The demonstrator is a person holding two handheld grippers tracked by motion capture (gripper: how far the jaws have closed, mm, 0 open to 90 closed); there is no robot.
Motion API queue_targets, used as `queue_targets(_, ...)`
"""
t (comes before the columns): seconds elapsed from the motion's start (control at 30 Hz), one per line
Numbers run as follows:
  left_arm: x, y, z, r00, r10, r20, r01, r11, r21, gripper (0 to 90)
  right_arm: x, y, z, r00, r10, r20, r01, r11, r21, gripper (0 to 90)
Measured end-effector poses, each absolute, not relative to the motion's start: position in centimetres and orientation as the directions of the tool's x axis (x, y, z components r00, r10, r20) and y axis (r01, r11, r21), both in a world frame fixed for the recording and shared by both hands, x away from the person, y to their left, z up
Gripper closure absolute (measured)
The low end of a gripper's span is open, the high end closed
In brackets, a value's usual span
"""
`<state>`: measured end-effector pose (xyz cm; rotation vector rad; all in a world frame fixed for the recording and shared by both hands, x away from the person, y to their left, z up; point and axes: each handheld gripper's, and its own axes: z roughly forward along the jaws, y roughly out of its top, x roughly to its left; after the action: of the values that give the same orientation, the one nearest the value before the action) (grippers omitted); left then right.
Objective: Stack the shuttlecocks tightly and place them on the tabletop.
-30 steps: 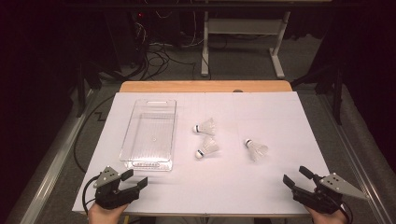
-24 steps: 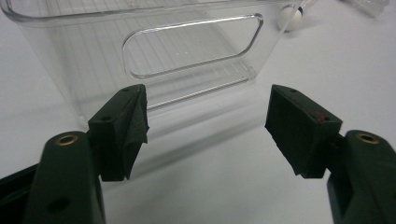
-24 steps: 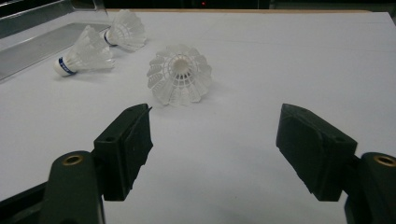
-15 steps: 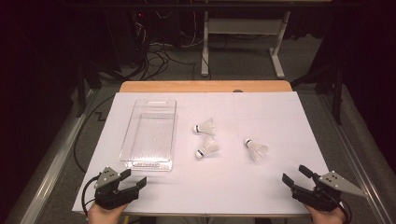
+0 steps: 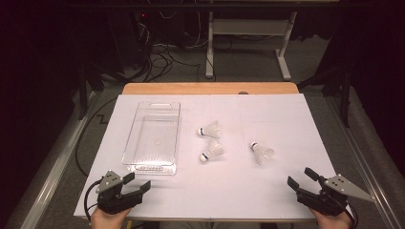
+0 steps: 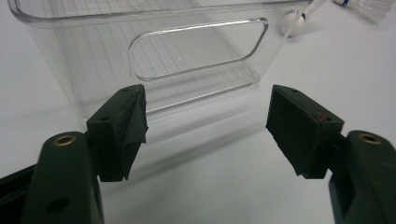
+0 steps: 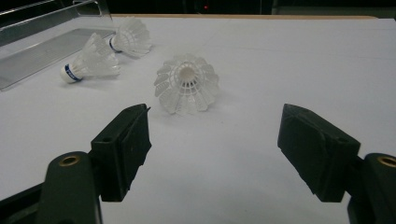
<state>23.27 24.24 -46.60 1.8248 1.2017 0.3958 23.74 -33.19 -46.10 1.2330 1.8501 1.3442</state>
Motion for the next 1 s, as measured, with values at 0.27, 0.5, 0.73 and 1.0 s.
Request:
queue_targets(0.27, 23.3, 24.4, -46.6, 0.475, 0.856, -0.206, 0.575, -0.124, 0.809, 29.8, 24.0, -32.0, -45.7, -0.461, 0.884, 0.076, 0.356, 0.106, 0.929, 26.5)
queue_targets(0.5, 23.4, 24.5, -46.7, 0.477, 0.851, -0.221, 0.581, -0.116, 0.806, 29.8, 24.3, -31.5, -45.6, -0.467, 0.881, 0.076, 0.363, 0.113, 0.925, 27.1)
queue_targets(0.73, 23.5, 24.6, -46.7, 0.478, 0.847, -0.231, 0.589, -0.115, 0.800, 29.8, 24.5, -30.9, -45.0, -0.474, 0.877, 0.075, 0.354, 0.112, 0.929, 27.1)
queue_targets(1.0, 23.4, 24.7, -46.6, 0.475, 0.849, -0.233, 0.581, -0.103, 0.808, 30.6, 25.0, -29.8, -44.8, -0.490, 0.868, 0.076, 0.361, 0.123, 0.924, 28.5)
